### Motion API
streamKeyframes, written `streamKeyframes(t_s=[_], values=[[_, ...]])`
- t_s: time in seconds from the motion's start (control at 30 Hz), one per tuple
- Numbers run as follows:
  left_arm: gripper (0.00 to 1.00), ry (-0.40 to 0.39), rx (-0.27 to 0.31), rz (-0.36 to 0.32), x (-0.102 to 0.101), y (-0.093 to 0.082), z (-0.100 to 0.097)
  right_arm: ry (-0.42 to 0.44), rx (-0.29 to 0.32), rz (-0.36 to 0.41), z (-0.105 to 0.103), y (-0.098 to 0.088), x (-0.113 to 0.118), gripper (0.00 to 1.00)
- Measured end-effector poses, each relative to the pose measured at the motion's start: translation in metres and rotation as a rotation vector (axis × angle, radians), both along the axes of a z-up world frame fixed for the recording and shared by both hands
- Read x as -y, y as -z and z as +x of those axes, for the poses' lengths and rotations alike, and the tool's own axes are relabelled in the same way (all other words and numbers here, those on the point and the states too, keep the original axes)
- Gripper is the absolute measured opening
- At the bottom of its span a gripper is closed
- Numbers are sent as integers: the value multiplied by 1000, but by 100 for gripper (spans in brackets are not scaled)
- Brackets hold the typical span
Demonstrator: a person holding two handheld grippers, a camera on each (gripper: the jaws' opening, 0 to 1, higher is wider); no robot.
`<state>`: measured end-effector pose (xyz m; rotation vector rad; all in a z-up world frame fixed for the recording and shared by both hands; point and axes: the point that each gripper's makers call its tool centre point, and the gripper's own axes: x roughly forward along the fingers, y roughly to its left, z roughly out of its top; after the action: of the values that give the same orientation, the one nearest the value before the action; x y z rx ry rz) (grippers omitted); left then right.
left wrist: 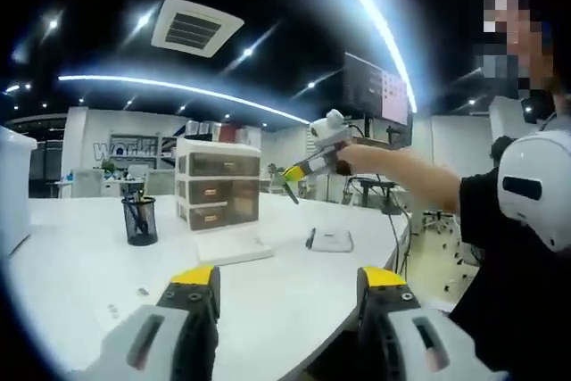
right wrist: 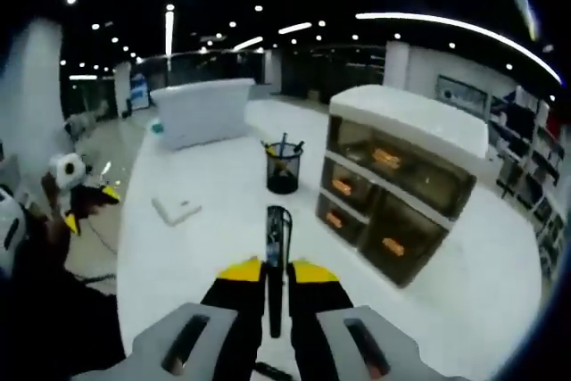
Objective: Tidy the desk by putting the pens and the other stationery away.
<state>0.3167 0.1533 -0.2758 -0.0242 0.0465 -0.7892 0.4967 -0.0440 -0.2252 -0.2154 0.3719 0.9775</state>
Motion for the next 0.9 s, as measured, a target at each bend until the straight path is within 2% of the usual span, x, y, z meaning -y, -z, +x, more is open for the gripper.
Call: streamKeyframes(t_s=[0.17, 0.23, 0.47, 0.67, 0.9], values=[[61, 11, 2, -3, 6, -6, 5, -5, 32, 76, -13, -5, -1, 8], [61, 15, 2, -1, 8, -7, 7, -11, 43, 135, -22, -8, -4, 8], [61, 32, -1, 4, 15, -12, 12, -34, 87, 267, -46, -13, -9, 8], [61, 48, -9, 6, 22, -12, 17, -72, 115, 313, -68, -9, -23, 8], [61, 74, -17, 13, 34, -12, 21, -130, 112, 363, -85, -6, -39, 8]])
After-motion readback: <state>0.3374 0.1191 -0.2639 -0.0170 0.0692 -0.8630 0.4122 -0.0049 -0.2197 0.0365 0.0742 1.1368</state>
